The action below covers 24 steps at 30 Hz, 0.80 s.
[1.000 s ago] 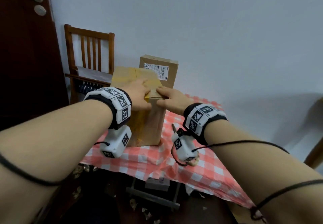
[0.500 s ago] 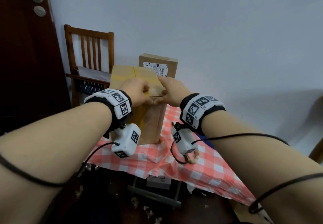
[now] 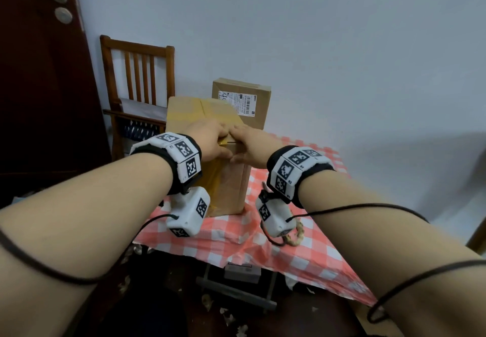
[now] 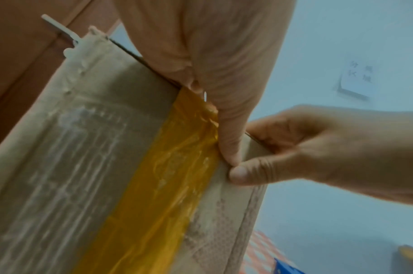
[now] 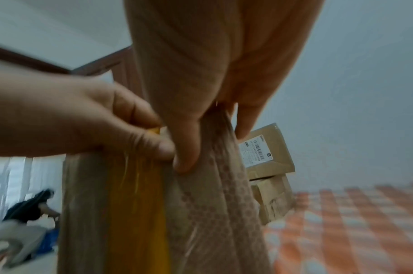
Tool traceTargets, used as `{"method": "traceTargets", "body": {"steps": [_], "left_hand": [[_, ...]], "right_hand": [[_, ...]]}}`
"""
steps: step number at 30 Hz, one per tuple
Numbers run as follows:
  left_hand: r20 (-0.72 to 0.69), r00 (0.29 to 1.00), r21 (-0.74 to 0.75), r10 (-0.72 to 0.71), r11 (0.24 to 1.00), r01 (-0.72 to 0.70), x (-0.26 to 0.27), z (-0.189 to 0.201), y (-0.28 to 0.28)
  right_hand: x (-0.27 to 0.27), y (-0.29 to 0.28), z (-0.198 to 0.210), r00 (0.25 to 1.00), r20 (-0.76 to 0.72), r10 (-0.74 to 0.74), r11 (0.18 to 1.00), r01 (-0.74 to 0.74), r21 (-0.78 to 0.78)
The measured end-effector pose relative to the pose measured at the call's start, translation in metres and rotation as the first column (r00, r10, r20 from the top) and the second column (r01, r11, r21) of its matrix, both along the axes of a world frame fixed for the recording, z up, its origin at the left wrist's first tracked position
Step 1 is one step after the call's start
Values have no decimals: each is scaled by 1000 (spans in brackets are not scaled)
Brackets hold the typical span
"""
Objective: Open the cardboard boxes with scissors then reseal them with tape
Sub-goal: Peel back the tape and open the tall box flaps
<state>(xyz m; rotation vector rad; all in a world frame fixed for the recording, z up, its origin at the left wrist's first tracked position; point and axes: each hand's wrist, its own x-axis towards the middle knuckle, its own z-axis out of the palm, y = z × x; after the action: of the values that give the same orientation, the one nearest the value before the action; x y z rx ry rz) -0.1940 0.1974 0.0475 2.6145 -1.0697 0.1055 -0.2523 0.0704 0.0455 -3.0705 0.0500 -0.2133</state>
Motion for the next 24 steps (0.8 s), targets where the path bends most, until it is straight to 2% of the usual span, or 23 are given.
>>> {"method": "traceTargets", "body": {"steps": [3, 5, 6, 7, 8, 9, 10, 12, 15, 17, 19, 24], "left_hand": [[-30, 999, 4, 16, 1000, -16, -1, 0, -1], [-37, 999, -36, 27, 999, -29, -2, 1, -3], [-47, 999, -57, 29, 998, -31, -1, 1, -4], [-61, 998, -74, 29, 997, -33, -1, 1, -3], [-74, 997, -84, 31, 996, -38, -1, 1, -1], [-82, 996, -88, 38, 995, -45, 0, 1, 0], [-84, 996, -92, 42, 995, -49, 0, 1, 0], [-79, 996, -85, 40, 995, -47, -1, 3, -1], [-56, 998, -61, 29, 998, -32, -5, 5, 0], [-57, 998, -63, 26, 998, -30, -3, 4, 1], [-64, 998, -71, 22, 997, -27, 0, 2, 2], [-53, 999, -42, 6, 999, -9, 4, 1, -5]], "right_hand": [[-2, 2, 3, 997, 45, -70, 988, 76, -135], [-10, -3, 2, 987, 120, -105, 985, 120, -121], [-13, -7, 0, 978, 168, -125, 992, 128, -8], [-16, -11, 0, 961, 217, -170, 971, 126, 204], [-16, -14, -1, 935, 259, -241, 890, 106, 444], [-14, -16, 0, 901, 277, -333, 778, 97, 621], [-10, -18, 2, 870, 265, -416, 693, 114, 712], [-1, -15, 4, 859, 141, -492, 638, 245, 730], [11, -5, -2, 867, -48, -496, 615, 389, 686], [17, -4, -4, 846, -20, -533, 608, 400, 685], [19, -6, -5, 821, 33, -570, 641, 419, 643], [18, -12, 0, 821, 54, -568, 688, 438, 578]]}}
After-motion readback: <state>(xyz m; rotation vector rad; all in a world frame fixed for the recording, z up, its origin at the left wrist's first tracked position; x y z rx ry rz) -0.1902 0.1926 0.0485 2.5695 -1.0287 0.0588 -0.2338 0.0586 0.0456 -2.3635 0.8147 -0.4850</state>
